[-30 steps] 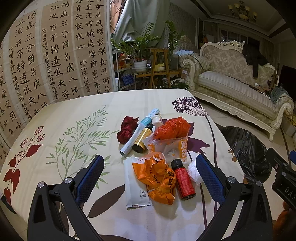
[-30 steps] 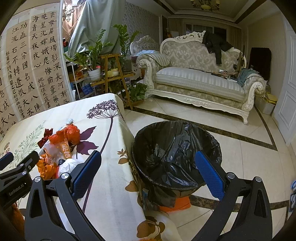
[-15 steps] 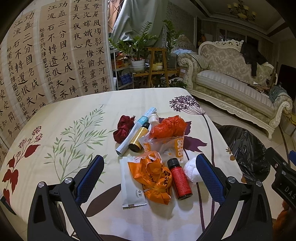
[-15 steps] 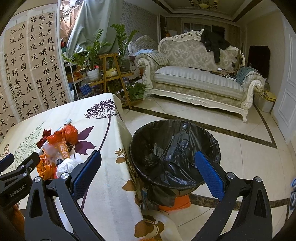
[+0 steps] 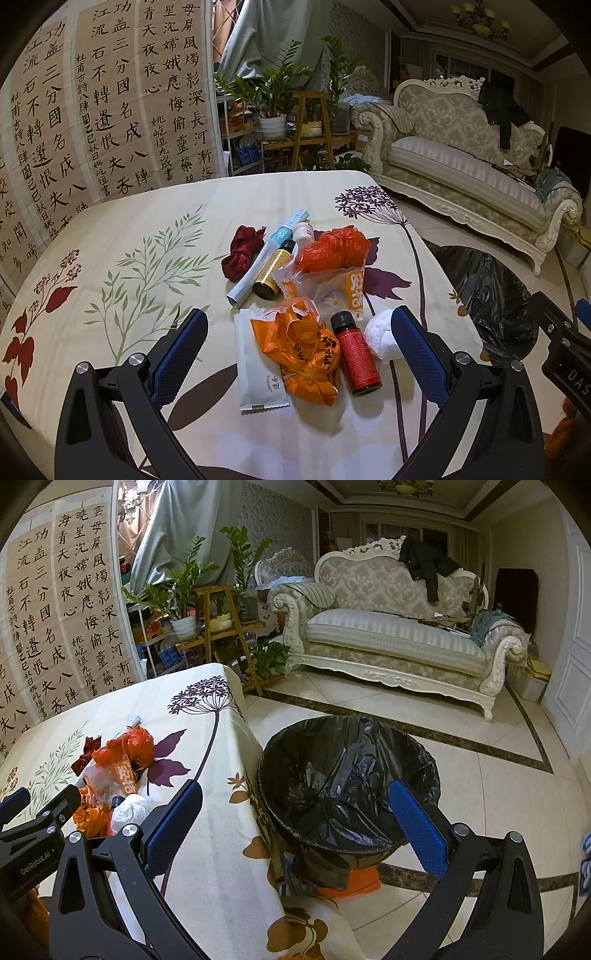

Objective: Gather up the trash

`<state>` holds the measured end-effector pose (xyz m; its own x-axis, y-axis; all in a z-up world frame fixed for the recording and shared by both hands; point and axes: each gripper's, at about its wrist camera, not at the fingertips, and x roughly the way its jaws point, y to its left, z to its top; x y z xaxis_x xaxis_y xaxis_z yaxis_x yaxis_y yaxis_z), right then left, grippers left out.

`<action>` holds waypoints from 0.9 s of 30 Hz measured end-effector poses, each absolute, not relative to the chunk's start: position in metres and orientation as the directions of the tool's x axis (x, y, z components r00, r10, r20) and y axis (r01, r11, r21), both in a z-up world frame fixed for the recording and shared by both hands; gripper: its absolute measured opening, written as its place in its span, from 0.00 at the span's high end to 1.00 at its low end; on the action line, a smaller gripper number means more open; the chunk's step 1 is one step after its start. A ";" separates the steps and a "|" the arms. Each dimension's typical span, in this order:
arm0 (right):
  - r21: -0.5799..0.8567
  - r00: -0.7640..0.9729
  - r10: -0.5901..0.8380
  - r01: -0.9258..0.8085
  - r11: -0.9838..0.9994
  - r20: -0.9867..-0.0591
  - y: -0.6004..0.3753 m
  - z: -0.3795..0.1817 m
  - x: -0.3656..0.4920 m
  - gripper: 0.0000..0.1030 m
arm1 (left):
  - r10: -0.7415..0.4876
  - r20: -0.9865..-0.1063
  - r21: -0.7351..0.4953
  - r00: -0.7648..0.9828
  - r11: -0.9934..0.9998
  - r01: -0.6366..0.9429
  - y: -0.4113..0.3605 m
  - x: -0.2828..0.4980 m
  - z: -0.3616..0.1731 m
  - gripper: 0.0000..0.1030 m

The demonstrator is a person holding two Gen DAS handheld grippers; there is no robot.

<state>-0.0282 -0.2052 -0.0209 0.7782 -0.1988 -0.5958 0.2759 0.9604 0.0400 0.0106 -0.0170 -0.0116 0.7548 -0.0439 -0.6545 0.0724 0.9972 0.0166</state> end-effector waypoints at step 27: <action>0.046 0.755 -0.108 0.180 0.983 -0.647 -0.166 -0.031 -0.014 0.16 | 0.023 -0.675 0.044 0.738 0.999 0.009 0.047 -0.001 -0.022 0.07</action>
